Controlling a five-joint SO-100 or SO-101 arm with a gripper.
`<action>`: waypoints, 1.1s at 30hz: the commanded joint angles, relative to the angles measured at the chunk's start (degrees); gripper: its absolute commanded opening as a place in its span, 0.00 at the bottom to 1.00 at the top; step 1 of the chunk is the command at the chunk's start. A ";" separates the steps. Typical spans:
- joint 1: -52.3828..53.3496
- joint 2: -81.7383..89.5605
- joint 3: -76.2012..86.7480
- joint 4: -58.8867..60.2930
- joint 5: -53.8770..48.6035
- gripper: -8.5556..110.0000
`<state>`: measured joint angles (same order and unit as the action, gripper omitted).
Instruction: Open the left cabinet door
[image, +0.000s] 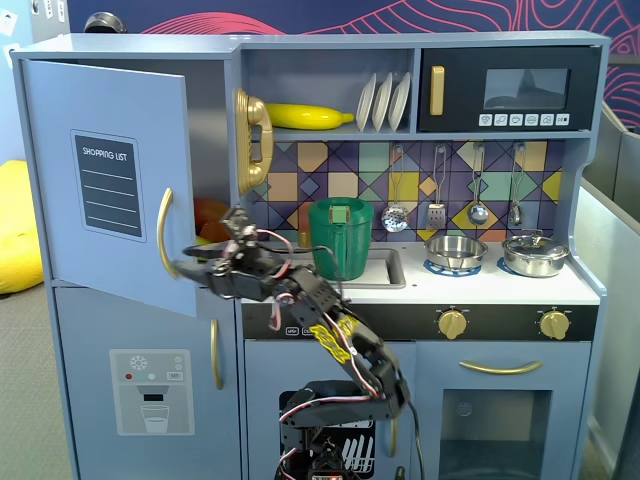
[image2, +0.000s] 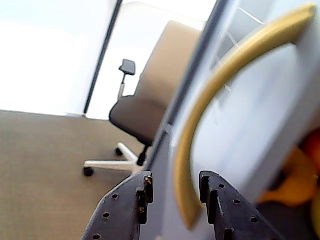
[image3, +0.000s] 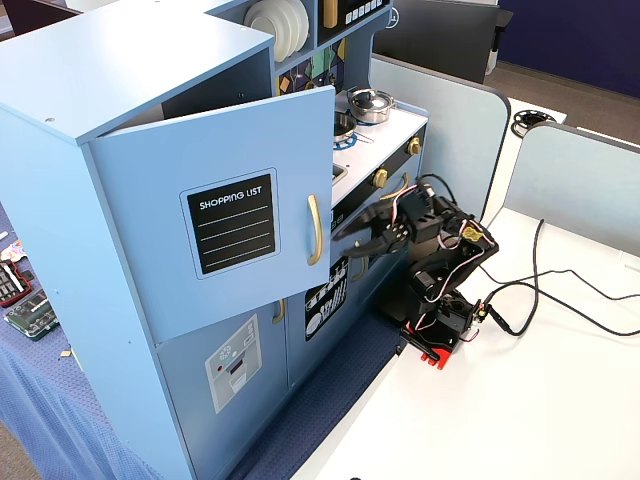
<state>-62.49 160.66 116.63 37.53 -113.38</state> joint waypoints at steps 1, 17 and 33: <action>7.91 5.19 0.18 2.64 3.08 0.08; 24.52 -16.08 -3.87 -2.37 7.12 0.07; -1.41 -26.72 -10.02 -10.20 -0.70 0.07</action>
<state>-56.69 134.65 110.92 30.85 -111.53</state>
